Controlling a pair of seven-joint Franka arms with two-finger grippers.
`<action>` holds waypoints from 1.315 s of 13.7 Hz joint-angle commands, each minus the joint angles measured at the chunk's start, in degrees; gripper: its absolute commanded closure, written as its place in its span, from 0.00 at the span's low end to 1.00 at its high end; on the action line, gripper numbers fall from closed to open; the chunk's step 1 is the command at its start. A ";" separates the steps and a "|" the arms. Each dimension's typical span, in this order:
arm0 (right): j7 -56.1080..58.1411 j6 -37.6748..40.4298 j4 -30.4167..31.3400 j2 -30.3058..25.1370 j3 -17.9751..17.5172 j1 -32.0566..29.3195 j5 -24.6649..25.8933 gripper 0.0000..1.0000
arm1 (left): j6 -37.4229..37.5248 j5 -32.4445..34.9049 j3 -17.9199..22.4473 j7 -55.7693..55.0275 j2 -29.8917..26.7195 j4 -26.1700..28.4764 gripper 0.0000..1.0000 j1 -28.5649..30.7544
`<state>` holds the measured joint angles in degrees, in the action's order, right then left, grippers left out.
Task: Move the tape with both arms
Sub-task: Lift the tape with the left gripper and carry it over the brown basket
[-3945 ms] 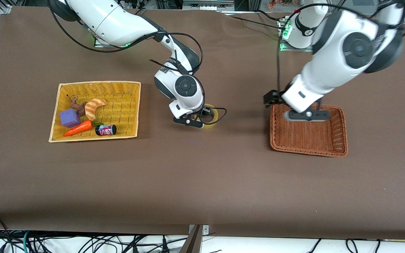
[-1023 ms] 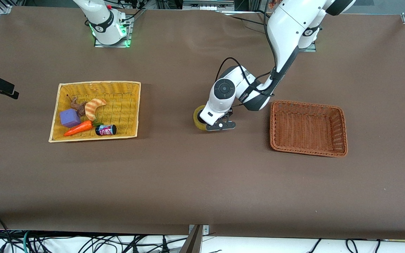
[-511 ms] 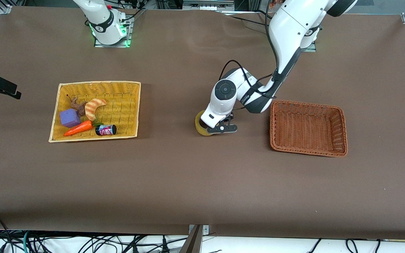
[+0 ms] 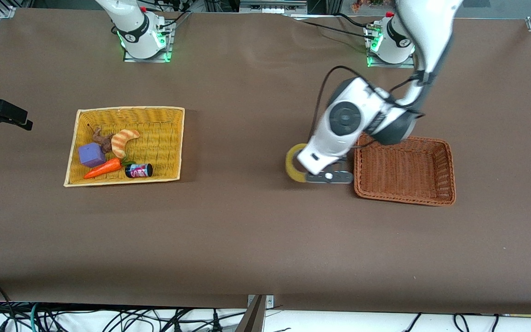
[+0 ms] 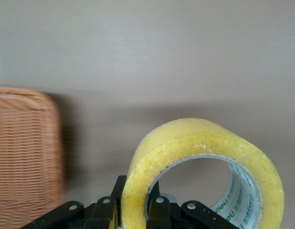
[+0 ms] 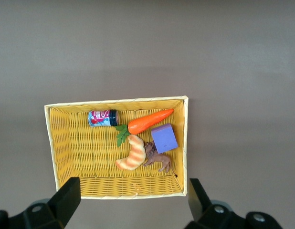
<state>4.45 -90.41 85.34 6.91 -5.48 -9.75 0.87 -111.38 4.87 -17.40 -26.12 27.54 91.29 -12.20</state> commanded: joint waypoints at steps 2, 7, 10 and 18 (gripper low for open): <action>-0.05 0.14 -0.08 -0.32 0.39 0.25 -0.79 0.00 | 9.33 -2.41 -1.15 17.20 -6.53 2.66 1.00 8.58; 0.04 0.14 0.01 -0.32 0.39 0.25 -0.52 0.00 | 6.73 -1.44 -1.06 30.04 -13.29 13.80 1.00 16.84; 0.04 0.14 0.01 -0.23 0.39 0.17 -0.52 0.00 | -3.63 -1.44 -1.06 38.22 -14.09 22.06 1.00 22.21; 0.04 0.14 0.01 -0.23 0.39 0.17 -0.43 0.00 | -25.27 2.14 -0.71 40.62 -7.51 31.32 1.00 25.03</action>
<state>4.45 -90.41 85.34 6.92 -5.45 -9.75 0.87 -133.92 4.54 -17.51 13.24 18.27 122.90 11.68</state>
